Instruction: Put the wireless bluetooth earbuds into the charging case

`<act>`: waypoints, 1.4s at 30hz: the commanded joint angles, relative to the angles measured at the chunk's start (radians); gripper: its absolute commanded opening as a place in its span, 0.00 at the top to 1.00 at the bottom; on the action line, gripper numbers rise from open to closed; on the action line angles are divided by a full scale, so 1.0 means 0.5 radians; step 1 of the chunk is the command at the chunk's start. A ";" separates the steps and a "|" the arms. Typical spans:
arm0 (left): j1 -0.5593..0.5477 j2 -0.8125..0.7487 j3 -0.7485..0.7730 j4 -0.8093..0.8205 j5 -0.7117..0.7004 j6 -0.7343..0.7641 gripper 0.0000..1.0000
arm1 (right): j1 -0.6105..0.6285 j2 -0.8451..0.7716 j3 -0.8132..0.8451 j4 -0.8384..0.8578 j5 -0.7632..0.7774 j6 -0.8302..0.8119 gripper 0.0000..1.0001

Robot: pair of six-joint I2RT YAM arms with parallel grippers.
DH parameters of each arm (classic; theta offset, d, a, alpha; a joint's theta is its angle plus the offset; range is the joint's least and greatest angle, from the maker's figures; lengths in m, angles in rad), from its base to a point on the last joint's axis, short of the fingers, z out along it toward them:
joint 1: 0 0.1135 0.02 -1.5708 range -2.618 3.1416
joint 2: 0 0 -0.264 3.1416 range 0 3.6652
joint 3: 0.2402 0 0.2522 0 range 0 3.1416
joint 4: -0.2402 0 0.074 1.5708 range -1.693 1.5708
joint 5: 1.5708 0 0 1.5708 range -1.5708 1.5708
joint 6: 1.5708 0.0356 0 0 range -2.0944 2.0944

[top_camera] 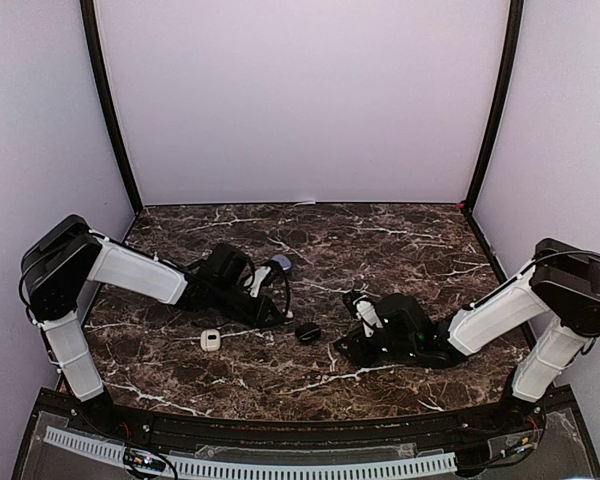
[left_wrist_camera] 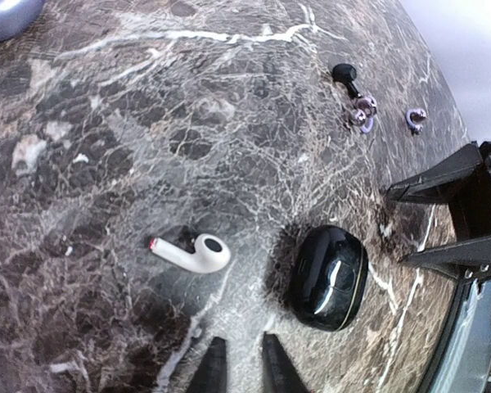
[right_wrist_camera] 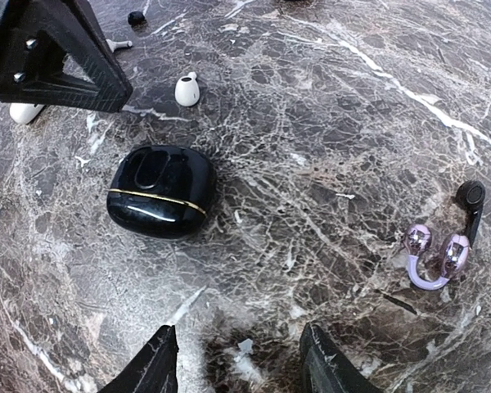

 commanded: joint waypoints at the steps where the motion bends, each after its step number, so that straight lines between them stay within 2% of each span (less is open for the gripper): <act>1: -0.007 0.055 0.079 -0.103 0.008 0.061 0.96 | -0.007 0.038 0.037 0.078 -0.017 0.025 0.49; 3: -0.009 0.068 0.087 -0.113 0.001 0.073 1.00 | -0.006 0.039 0.038 0.088 -0.026 0.023 0.50; 19: -0.109 0.253 0.255 -0.108 0.010 0.145 1.00 | -0.007 0.070 0.066 0.066 -0.045 0.011 0.50; 28: -0.172 0.288 0.265 -0.105 0.115 0.187 1.00 | -0.007 0.040 0.035 0.081 -0.024 -0.009 0.50; 37: -0.222 0.285 0.237 -0.115 0.139 0.172 0.99 | -0.008 -0.057 -0.044 0.130 0.061 -0.069 0.48; 42: -0.255 0.248 0.216 -0.116 0.140 0.148 0.99 | -0.006 -0.233 -0.155 0.219 0.136 -0.098 0.47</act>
